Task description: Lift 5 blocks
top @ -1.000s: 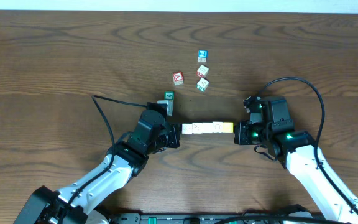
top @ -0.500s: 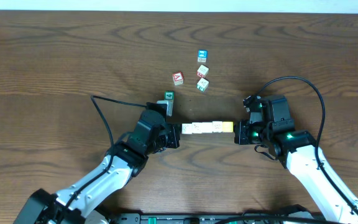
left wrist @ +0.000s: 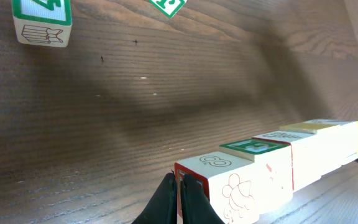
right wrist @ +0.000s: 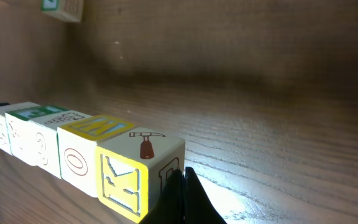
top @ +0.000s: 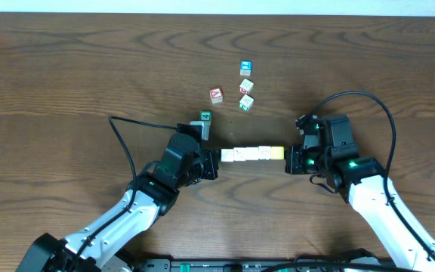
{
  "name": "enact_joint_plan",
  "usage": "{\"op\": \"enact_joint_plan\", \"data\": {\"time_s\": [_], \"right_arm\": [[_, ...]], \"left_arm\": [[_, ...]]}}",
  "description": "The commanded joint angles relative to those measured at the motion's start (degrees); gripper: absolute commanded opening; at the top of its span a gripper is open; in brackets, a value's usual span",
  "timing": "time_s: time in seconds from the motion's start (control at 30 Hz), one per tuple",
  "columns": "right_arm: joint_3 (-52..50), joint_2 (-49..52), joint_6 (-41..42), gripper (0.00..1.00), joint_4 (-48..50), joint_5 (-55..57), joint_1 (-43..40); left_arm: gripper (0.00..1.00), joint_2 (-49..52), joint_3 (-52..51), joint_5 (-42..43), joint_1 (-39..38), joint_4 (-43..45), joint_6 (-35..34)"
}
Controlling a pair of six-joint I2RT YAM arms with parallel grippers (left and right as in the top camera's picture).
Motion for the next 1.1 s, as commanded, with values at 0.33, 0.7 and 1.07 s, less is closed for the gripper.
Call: {"op": "enact_joint_plan", "data": {"time_s": [0.33, 0.7, 1.07], "right_arm": [[3.4, -0.8, -0.6, 0.01, 0.4, -20.4, 3.0], [3.5, -0.8, -0.6, 0.01, 0.4, -20.4, 3.1], [4.4, -0.8, -0.6, 0.01, 0.4, -20.3, 4.4]], "left_arm": [[0.07, -1.3, 4.0, 13.7, -3.1, 2.5, -0.3], [0.07, -1.3, 4.4, 13.7, -3.1, 2.5, -0.3], [0.07, -1.3, 4.8, 13.7, -3.1, 2.5, -0.3]]}}
